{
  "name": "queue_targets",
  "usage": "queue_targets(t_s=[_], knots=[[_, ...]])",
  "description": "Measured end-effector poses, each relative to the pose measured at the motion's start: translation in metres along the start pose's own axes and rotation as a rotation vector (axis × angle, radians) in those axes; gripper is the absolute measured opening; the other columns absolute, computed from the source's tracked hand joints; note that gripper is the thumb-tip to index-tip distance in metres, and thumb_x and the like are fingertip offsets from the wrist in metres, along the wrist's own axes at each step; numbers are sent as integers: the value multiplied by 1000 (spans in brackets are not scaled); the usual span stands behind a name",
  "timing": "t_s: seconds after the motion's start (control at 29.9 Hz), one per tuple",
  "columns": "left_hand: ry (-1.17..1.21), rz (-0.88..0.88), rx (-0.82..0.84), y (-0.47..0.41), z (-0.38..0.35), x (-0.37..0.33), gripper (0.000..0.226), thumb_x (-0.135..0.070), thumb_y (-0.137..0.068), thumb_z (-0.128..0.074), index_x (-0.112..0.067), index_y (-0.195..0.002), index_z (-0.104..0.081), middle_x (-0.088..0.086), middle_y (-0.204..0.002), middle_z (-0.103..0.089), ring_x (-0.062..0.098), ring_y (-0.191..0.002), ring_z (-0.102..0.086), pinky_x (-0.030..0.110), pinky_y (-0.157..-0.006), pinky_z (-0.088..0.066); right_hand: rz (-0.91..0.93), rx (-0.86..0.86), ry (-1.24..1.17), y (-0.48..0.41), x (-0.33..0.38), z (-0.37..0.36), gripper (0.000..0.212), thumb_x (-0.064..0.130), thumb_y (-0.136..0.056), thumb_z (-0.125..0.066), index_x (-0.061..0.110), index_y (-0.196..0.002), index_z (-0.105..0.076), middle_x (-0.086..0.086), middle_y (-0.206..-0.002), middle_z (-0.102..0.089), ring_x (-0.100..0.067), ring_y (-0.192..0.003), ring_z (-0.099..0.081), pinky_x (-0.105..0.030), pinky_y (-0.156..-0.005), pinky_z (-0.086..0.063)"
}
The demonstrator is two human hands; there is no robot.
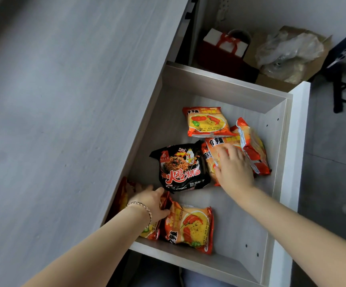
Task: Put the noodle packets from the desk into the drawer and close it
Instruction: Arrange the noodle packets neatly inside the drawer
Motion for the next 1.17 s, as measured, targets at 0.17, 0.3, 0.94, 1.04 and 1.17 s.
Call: queue_targets(t_s=[0.17, 0.3, 0.94, 1.04, 1.17], knots=[[21, 9, -10, 1, -3, 3, 64, -47, -89, -54, -26, -144, -29, 5, -148, -33, 28, -134, -38, 36, -104, -43, -468, 257, -66, -21, -31, -19, 84, 52, -81, -61, 19, -144, -18, -30, -141, -30, -45, -128, -36, -49, -104, -34], [59, -8, -27, 4, -4, 7, 65, -48, -89, -52, -27, -145, -28, 1, -149, -33, 24, -133, -39, 34, -104, -41, -549, 212, -88, -22, -42, -24, 108, 55, -68, -71, 23, -148, -5, -29, -139, -39, -41, -128, -34, -46, -105, -30], [73, -45, -149, 7, -5, 13, 53, -40, -88, -54, -28, -137, -40, -4, -143, -41, 22, -140, -24, 40, -117, -12, 384, 660, -38, 96, 26, -81, 95, 67, -72, -56, 36, -148, -9, -4, -152, -18, -25, -141, -17, -40, -117, -14], [211, -67, -194, 12, -1, 3, 62, -51, -85, -56, -25, -138, -39, -2, -142, -42, 18, -131, -42, 34, -111, -35, 190, 599, -420, 87, 18, -73, 63, 51, -85, -54, 42, -142, -26, 2, -143, -37, -17, -133, -35, -37, -112, -31], [-93, -210, -234, 19, -4, -23, 85, -63, -76, -59, -33, -146, -20, -3, -149, -33, 20, -139, -30, 45, -120, -9, -29, 628, -424, 81, 6, -83, 66, 50, -85, -56, 29, -143, -32, 0, -147, -40, -20, -134, -38, -37, -112, -32]])
Point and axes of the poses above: each hand's wrist, its own y-axis away from the middle knuckle, its own z-axis out of the back of the hand, x = y × z, the point moved 6 cm from there along -y, towards the middle knuckle
